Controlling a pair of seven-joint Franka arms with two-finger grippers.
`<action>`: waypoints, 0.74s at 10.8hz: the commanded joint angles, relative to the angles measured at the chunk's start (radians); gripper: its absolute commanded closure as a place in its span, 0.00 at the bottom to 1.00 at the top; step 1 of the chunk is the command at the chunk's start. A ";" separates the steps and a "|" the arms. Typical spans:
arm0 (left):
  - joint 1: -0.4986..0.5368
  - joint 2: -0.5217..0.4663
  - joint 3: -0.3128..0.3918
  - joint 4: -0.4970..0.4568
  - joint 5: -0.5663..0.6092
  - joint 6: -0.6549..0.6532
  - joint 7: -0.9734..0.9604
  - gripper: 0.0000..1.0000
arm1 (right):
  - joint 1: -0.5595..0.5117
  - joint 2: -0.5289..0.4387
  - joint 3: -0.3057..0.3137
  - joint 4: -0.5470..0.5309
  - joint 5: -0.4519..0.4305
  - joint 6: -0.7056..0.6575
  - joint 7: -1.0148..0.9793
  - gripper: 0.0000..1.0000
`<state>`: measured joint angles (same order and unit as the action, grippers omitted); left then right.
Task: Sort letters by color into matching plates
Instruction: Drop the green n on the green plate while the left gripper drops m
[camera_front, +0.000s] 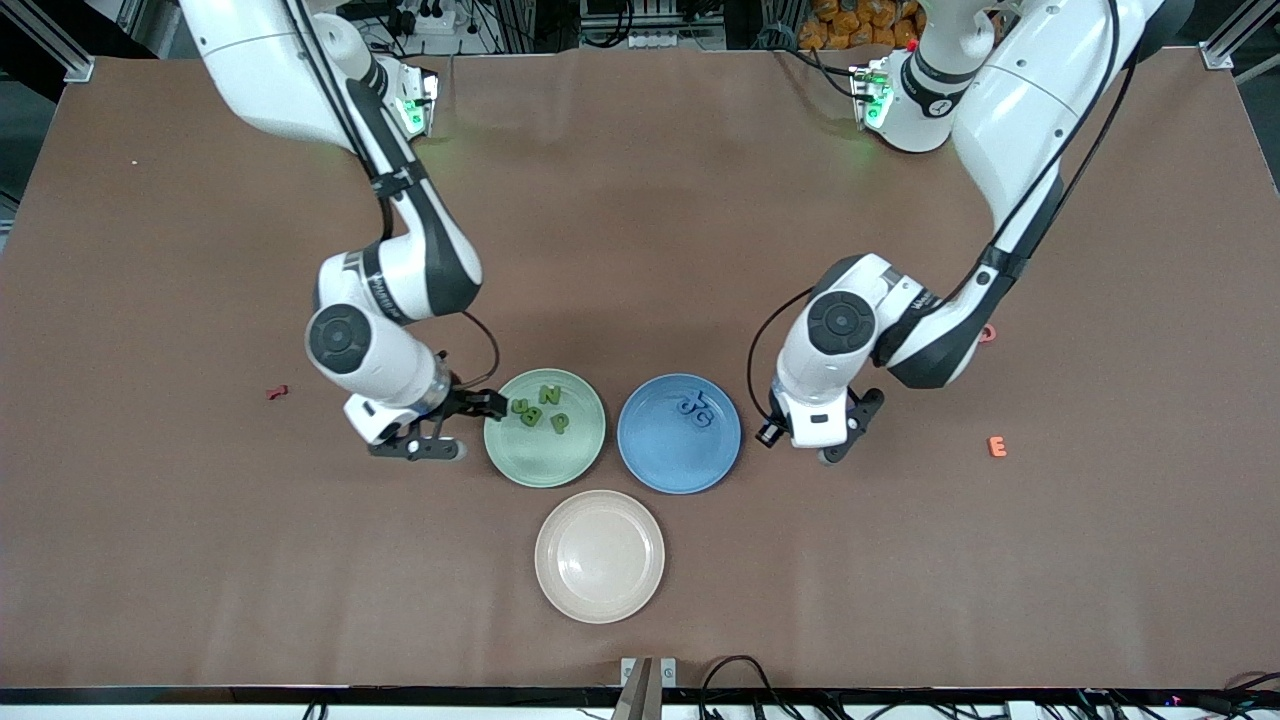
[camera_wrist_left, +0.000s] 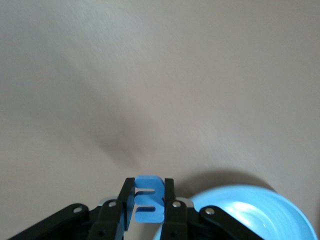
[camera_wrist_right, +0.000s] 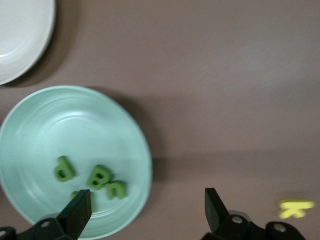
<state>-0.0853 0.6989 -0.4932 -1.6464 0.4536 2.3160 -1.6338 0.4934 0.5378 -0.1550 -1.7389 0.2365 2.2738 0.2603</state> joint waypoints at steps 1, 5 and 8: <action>-0.074 0.008 0.015 0.030 -0.068 -0.021 -0.040 1.00 | -0.042 -0.013 -0.072 0.018 -0.042 -0.042 -0.171 0.00; -0.140 0.053 0.019 0.106 -0.079 0.003 -0.138 1.00 | -0.169 -0.038 -0.090 0.018 -0.106 -0.043 -0.355 0.00; -0.175 0.065 0.022 0.132 -0.078 0.066 -0.251 1.00 | -0.265 -0.087 -0.090 0.018 -0.129 -0.091 -0.493 0.00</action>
<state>-0.2215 0.7396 -0.4879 -1.5595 0.3975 2.3452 -1.8071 0.2934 0.5114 -0.2579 -1.7150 0.1370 2.2374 -0.1488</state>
